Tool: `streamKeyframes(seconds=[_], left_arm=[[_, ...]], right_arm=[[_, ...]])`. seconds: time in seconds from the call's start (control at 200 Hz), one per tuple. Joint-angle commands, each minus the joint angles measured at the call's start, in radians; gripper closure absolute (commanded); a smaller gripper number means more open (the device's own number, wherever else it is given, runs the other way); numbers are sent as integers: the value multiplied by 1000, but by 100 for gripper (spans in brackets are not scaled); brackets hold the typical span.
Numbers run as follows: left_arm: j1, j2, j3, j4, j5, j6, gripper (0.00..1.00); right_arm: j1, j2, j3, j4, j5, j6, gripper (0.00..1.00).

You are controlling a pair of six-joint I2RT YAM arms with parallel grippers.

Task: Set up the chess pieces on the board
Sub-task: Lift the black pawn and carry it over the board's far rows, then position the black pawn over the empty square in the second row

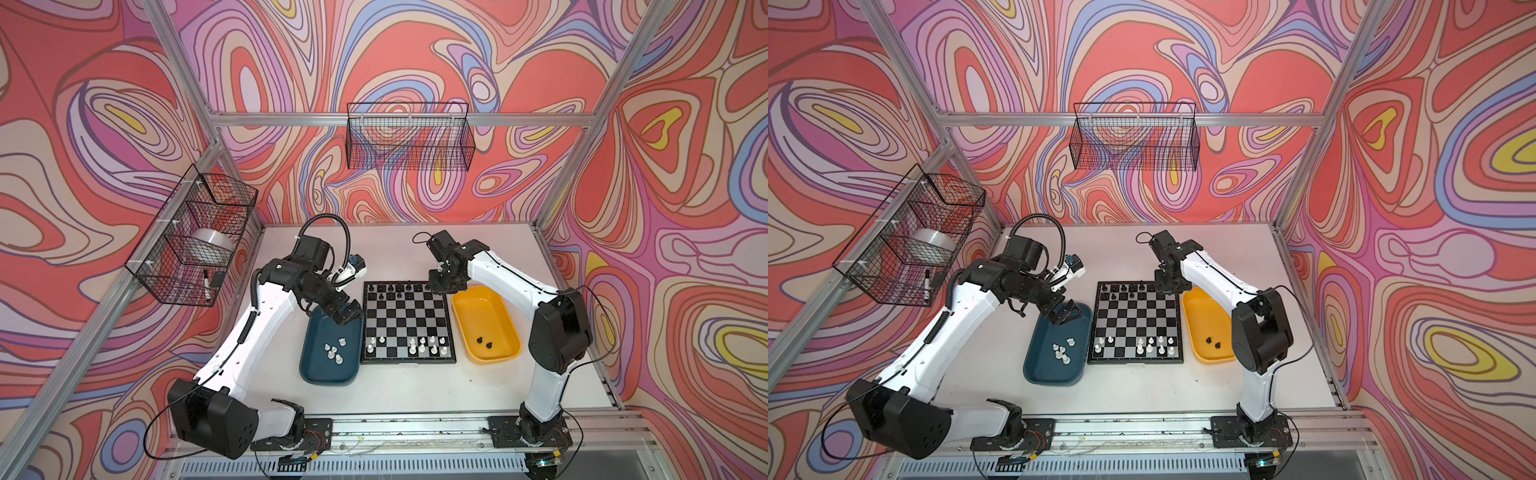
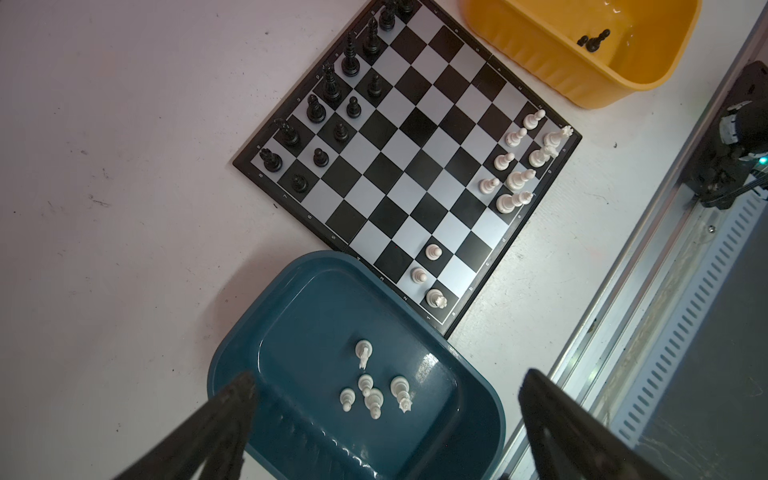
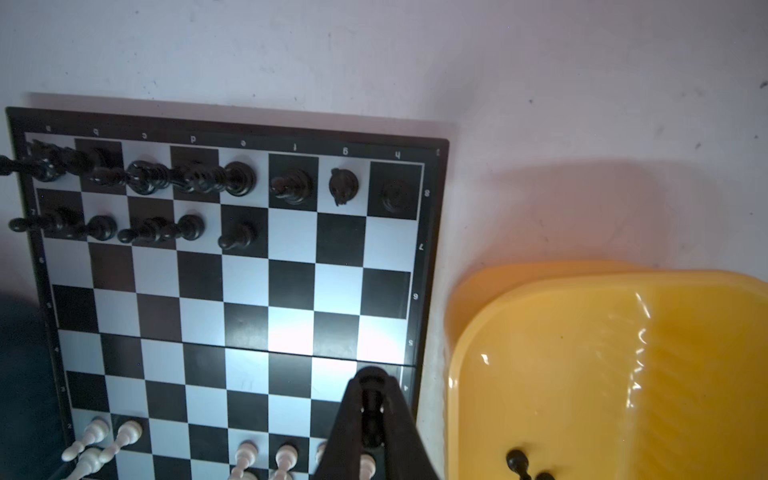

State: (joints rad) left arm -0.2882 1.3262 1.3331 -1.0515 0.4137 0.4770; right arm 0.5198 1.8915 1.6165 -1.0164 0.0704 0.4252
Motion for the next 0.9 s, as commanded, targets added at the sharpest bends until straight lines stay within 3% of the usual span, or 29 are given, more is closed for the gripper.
streamKeyframes(seconds=[0.0,0.896], left_arm=[[-3,-21,-17,1,-4,-3,1],[-2,-16,-15,-1,-12,0,1]], right_arm=[[25,42,58,2,-5,12,90],[62,267,173,72,-21,8,90]])
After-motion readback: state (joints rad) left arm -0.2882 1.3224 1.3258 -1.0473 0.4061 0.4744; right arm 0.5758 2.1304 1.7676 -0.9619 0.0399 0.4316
